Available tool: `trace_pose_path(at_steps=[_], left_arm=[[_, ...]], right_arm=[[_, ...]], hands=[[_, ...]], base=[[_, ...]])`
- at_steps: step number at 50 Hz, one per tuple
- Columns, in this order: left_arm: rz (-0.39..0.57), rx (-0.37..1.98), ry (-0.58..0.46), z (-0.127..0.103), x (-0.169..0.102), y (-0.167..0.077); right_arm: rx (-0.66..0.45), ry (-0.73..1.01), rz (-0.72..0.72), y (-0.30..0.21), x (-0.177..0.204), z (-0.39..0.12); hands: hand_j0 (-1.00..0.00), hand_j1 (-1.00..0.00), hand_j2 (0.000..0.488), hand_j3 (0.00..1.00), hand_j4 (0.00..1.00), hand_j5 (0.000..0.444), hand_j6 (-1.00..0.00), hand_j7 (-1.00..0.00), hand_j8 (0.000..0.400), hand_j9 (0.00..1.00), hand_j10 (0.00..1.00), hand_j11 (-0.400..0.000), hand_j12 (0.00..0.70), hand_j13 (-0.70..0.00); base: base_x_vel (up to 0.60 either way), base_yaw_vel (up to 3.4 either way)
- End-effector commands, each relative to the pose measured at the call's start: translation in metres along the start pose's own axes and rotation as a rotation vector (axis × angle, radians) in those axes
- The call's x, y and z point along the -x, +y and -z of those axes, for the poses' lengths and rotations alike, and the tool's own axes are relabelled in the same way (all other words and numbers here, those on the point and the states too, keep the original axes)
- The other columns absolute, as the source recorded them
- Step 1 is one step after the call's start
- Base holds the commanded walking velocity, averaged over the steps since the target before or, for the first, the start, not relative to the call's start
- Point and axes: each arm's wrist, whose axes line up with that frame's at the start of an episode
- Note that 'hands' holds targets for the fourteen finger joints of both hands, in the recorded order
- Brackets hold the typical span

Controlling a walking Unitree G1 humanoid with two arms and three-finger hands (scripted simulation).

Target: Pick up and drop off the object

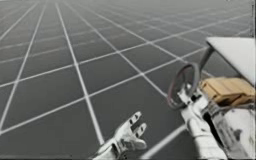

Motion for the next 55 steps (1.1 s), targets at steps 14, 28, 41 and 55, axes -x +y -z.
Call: trace_pose_path(at_steps=[14,28,41,55], left_arm=[[0.007,0.012,-0.016,-0.0005,0.0031,0.0024],[0.007,0.012,-0.016,-0.0005,0.0031,0.0024],[0.007,0.012,-0.016,-0.0005,0.0031,0.0024],[0.007,0.012,-0.016,-0.0005,0.0031,0.0024]], right_arm=[[-0.008,-0.044,-0.044,0.0132,0.0073,-0.0110],[-0.008,-0.044,-0.044,0.0132,0.0073,-0.0110],[-0.008,-0.044,-0.044,0.0132,0.0073,-0.0110],[-0.008,-0.044,-0.044,0.0132,0.0073,-0.0110]], hands=[[0.00,0.00,0.000,1.00,1.00,0.000,0.00,0.00,0.000,1.00,1.00,-0.400,0.000,-0.700],[0.00,0.00,0.000,1.00,1.00,0.000,0.00,0.00,0.000,1.00,1.00,-0.400,0.000,-0.700],[0.00,0.00,0.000,1.00,1.00,0.000,0.00,0.00,0.000,1.00,1.00,-0.400,0.000,-0.700],[0.00,0.00,0.000,1.00,1.00,0.000,0.00,0.00,0.000,1.00,1.00,-0.400,0.000,-0.700]], base=[[0.24,0.07],[0.19,-1.20],[0.21,-1.59],[0.26,-0.94]])
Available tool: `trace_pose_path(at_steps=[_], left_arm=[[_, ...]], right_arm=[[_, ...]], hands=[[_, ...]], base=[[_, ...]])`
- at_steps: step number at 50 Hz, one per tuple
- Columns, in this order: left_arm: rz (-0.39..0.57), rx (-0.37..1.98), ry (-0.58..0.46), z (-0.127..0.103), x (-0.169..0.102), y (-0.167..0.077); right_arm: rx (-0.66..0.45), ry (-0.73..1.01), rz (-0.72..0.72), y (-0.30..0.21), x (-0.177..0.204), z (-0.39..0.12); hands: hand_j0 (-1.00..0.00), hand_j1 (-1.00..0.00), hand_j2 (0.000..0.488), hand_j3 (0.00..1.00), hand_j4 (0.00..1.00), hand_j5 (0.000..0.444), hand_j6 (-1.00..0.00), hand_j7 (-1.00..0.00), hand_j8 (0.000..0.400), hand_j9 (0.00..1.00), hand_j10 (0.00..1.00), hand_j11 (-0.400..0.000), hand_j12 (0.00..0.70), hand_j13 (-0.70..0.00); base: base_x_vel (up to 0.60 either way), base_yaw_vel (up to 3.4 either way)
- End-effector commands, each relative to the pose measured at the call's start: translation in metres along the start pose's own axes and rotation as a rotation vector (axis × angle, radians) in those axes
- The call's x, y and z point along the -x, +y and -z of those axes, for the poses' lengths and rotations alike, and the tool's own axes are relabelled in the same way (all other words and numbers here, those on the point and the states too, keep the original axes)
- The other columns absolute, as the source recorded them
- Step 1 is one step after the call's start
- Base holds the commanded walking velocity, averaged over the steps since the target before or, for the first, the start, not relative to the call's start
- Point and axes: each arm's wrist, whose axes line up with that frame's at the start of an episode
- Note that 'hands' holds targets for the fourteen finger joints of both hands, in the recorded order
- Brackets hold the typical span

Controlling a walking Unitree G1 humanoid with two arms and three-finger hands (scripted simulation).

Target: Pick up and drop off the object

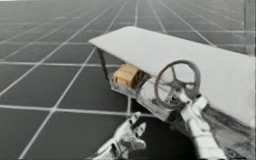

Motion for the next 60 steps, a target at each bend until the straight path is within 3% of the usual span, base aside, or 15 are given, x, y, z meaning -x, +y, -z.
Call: trace_pose_path(at_steps=[1,58,59,60], left_arm=[[0.007,0.009,-0.014,-0.001,0.002,0.002],[0.007,0.009,-0.014,-0.001,0.002,0.002],[0.049,-0.016,-0.063,-0.120,-0.148,-0.023],[0.048,-0.012,-0.027,-0.112,-0.145,-0.015]], right_arm=[[-0.013,-0.045,-0.036,0.011,0.006,-0.012],[-0.013,-0.045,-0.036,0.011,0.006,-0.012],[-0.041,-0.101,-0.065,0.124,-0.128,-0.097],[-0.010,-0.112,-0.054,0.125,-0.135,-0.100]], hands=[[0.00,0.00,0.000,1.00,1.00,0.000,0.00,0.00,0.000,1.00,1.00,-0.400,0.000,-0.700],[0.00,0.00,0.000,1.00,1.00,0.000,0.00,0.00,0.000,1.00,1.00,-0.400,0.000,-0.700],[0.00,0.00,0.000,1.00,1.00,0.000,0.00,0.00,0.000,1.00,1.00,-0.400,0.000,-0.700],[0.00,0.00,0.000,1.00,1.00,0.000,0.00,0.00,0.000,1.00,1.00,-0.400,0.000,-0.700]], base=[[0.28,-0.68],[0.24,-0.34],[0.00,0.00],[0.00,-0.01]])
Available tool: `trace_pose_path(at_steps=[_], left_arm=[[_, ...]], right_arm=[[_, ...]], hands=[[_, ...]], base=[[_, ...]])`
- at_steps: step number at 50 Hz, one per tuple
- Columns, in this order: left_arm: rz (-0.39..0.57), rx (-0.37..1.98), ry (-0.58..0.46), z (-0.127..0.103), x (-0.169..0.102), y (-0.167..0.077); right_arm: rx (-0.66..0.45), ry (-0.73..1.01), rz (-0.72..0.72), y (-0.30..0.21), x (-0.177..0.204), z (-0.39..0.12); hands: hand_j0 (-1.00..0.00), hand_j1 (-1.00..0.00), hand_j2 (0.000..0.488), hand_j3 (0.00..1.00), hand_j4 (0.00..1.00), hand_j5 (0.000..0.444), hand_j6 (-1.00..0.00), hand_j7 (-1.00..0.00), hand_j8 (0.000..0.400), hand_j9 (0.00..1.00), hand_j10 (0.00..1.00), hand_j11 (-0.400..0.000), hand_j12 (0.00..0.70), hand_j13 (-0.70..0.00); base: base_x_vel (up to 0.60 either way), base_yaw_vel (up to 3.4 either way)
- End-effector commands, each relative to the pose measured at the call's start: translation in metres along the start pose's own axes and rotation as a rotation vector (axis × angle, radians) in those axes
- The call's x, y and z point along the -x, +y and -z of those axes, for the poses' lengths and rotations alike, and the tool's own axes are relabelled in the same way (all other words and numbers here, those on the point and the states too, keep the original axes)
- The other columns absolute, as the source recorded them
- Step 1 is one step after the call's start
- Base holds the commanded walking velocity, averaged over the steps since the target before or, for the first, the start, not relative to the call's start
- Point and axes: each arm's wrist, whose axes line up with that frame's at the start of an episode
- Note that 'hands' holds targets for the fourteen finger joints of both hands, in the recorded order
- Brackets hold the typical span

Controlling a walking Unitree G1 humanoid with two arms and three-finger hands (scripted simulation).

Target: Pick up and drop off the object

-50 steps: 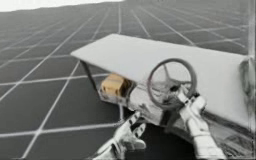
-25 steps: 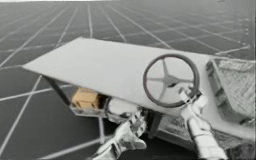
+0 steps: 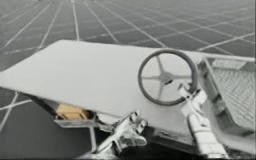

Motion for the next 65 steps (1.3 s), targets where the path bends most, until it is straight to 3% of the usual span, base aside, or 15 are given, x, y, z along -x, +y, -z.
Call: trace_pose_path(at_steps=[1,12,18,24,31,36,37,38,39,40,41,42,43,53,65], left_arm=[[0.065,-0.037,-0.019,-0.109,-0.132,-0.029],[0.134,-0.130,-0.070,-0.108,-0.118,-0.071],[0.223,-0.232,-0.004,-0.082,-0.133,-0.113],[0.297,-0.330,0.092,-0.031,-0.146,-0.160],[0.303,-0.323,0.068,-0.028,-0.132,-0.159],[0.178,-0.302,0.046,-0.038,-0.116,-0.152],[0.160,-0.298,0.032,-0.047,-0.107,-0.155],[0.157,-0.293,0.019,-0.040,-0.114,-0.149],[0.145,-0.260,0.014,-0.044,-0.109,-0.151],[0.137,-0.261,0.014,-0.041,-0.111,-0.149],[0.133,-0.248,0.006,-0.040,-0.118,-0.145],[0.149,-0.219,0.009,-0.044,-0.116,-0.143],[0.159,-0.221,0.017,-0.041,-0.116,-0.153],[0.262,-0.223,0.013,-0.028,-0.127,-0.179],[0.154,-0.208,-0.484,-0.086,-0.083,-0.167]], right_arm=[[-0.030,-0.137,-0.013,0.097,-0.137,-0.112],[-0.043,-0.427,0.004,0.075,-0.121,-0.297],[-0.171,-0.617,0.278,-0.104,-0.100,-0.417],[-0.339,-0.557,0.576,-0.320,-0.088,-0.378],[-0.338,-0.573,0.555,-0.315,-0.073,-0.384],[-0.332,-0.397,0.553,-0.311,-0.119,-0.321],[-0.321,-0.365,0.544,-0.305,-0.130,-0.312],[-0.298,-0.333,0.542,-0.295,-0.136,-0.318],[-0.270,-0.333,0.531,-0.287,-0.146,-0.317],[-0.240,-0.330,0.546,-0.278,-0.147,-0.317],[-0.220,-0.317,0.550,-0.282,-0.149,-0.316],[-0.213,-0.312,0.551,-0.275,-0.155,-0.325],[-0.188,-0.301,0.565,-0.276,-0.156,-0.319],[-0.011,-0.354,0.460,-0.281,-0.083,-0.302],[0.516,-0.836,-0.287,-0.093,0.086,-0.198]], hands=[[0.00,0.00,0.000,1.00,1.00,0.000,0.00,0.00,0.000,1.00,1.00,-0.400,0.000,-0.700],[0.00,0.00,0.000,1.00,1.00,0.000,0.00,0.00,0.000,1.00,1.00,-0.400,0.000,-0.700],[0.00,0.00,0.000,1.00,1.00,0.000,0.00,0.00,0.000,1.00,1.00,-0.400,0.000,-0.700],[0.00,0.00,0.000,1.00,1.00,0.000,0.00,0.00,0.000,1.00,1.00,-0.400,0.000,-0.700],[0.00,0.00,0.000,1.00,1.00,0.000,0.00,0.00,0.000,1.00,1.00,-0.400,0.000,-0.700],[0.00,0.00,0.000,1.00,1.00,0.000,0.00,0.00,0.000,1.00,1.00,-0.400,0.000,-0.700],[0.00,0.00,0.000,0.93,1.00,0.034,0.00,0.00,0.000,1.00,1.00,-0.400,0.000,-0.700],[0.00,0.00,0.000,0.21,0.98,0.383,0.00,0.00,0.000,1.00,1.00,-0.400,0.000,-0.700],[0.00,0.00,0.000,0.00,0.19,0.095,0.00,0.00,0.000,1.00,1.00,-0.400,0.000,-0.700],[0.00,0.00,0.000,0.00,0.00,0.000,0.00,0.00,0.000,0.93,1.00,-0.400,0.000,-0.700],[0.00,0.00,0.000,0.00,0.00,0.000,0.00,0.00,0.000,0.21,0.98,-0.391,0.000,-0.684],[0.00,0.00,0.000,0.00,0.00,0.000,0.00,0.00,0.000,0.00,0.19,-0.076,0.000,-0.133],[0.00,0.00,0.000,0.00,0.00,0.000,0.00,0.00,0.000,0.00,0.00,0.000,0.000,0.000],[0.00,0.00,0.000,0.00,0.00,0.000,0.00,0.00,0.000,0.00,0.00,0.000,0.000,0.000],[0.00,0.00,0.000,0.00,0.00,0.000,0.00,0.00,0.000,0.00,0.00,0.000,0.000,0.000]], base=[[0.00,-0.01],[0.00,0.01],[0.00,-0.08],[0.00,-0.31],[0.00,-0.45],[0.00,-0.27],[0.00,-0.14],[0.00,-0.11],[0.00,-0.09],[0.00,-0.07],[0.00,-0.06],[0.00,-0.05],[0.00,-0.05],[0.00,-0.08],[0.00,-0.06]])
